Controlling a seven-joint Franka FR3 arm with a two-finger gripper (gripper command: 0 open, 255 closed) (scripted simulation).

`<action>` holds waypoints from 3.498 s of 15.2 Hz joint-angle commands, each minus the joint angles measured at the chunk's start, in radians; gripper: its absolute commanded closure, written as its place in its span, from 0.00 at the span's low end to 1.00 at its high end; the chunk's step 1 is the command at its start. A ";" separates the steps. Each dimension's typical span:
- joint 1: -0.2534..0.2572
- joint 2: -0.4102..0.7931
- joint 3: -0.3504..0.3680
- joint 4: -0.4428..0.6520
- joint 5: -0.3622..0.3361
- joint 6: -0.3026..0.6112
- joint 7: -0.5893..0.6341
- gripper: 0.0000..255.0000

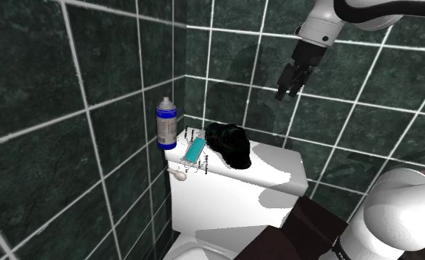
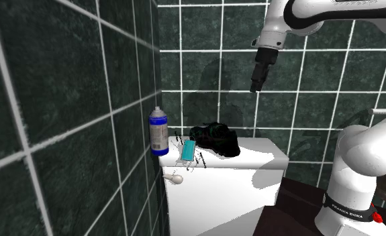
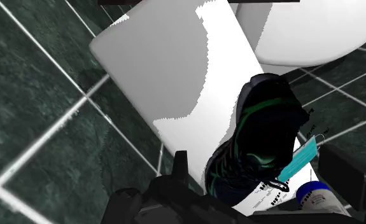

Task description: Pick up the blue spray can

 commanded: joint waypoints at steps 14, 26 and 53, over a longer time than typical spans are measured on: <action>0.291 0.268 -0.266 -0.089 0.231 0.591 -0.632 0.00; 0.681 0.643 -0.556 0.178 0.797 0.659 -1.447 0.00; 0.714 0.941 -0.571 0.399 1.199 0.442 -1.967 1.00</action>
